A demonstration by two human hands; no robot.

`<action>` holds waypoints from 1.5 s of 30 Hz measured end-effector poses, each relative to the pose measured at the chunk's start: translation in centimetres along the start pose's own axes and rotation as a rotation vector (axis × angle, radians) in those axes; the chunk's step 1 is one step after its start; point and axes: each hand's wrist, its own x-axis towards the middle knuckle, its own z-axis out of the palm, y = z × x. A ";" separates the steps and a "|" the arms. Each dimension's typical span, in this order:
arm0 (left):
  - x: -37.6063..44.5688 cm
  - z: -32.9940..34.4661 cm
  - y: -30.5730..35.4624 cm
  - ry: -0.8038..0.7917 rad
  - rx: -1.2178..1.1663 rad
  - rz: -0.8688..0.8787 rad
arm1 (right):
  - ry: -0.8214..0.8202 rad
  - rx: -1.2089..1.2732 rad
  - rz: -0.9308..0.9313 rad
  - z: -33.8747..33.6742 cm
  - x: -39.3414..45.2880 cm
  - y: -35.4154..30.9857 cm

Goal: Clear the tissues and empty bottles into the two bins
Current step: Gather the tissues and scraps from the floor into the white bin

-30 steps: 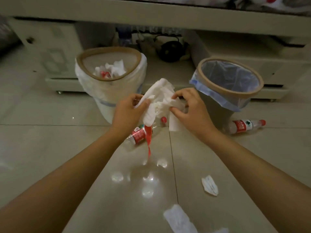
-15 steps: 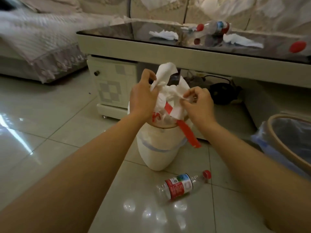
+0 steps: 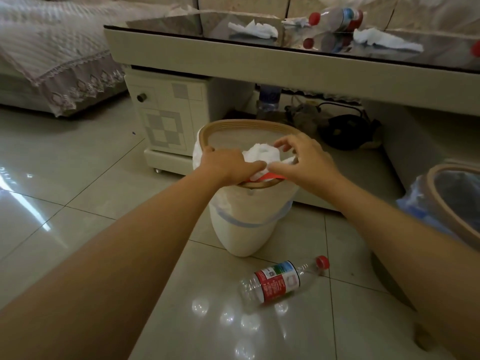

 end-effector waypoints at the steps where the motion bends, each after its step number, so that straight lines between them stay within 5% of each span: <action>1: -0.1 0.0 0.1 -0.016 0.015 0.000 | 0.007 -0.061 -0.058 -0.3 -0.5 0.1; 4: -0.2 -0.2 0.4 -0.037 0.048 -0.011 | 0.050 0.040 -0.094 -0.7 -1.0 0.1; 9: -0.3 0.5 1.2 0.050 0.041 -0.065 | 0.208 0.502 0.130 0.5 0.6 -2.0; 11: -0.3 1.0 1.1 0.117 0.026 -0.070 | 0.248 0.429 0.139 1.3 1.1 -2.6; 16: -0.6 1.6 0.3 0.459 -0.240 0.195 | 0.012 -0.045 0.055 3.5 2.2 -2.9; 20: -0.3 1.1 0.6 0.131 0.014 0.173 | -0.098 -0.247 0.224 3.5 3.5 -2.6; 26: 0.1 -0.3 1.8 -0.245 0.202 -0.013 | 0.066 -0.330 0.013 1.6 0.6 -0.7; 28: 0.0 0.2 1.4 -0.086 0.105 -0.005 | 0.050 -0.363 -0.016 0.9 -0.8 -0.1; 31: -1.2 0.9 0.7 0.368 -0.075 0.048 | 0.056 -0.353 -0.055 -0.2 -3.3 0.3; 33: -3.0 0.9 1.1 0.486 -0.118 0.162 | 0.096 -0.304 -0.080 -1.0 -5.1 0.3; 45: -15.0 5.6 7.5 0.423 -0.165 0.507 | 0.133 -0.345 0.064 -3.9 -19.4 3.1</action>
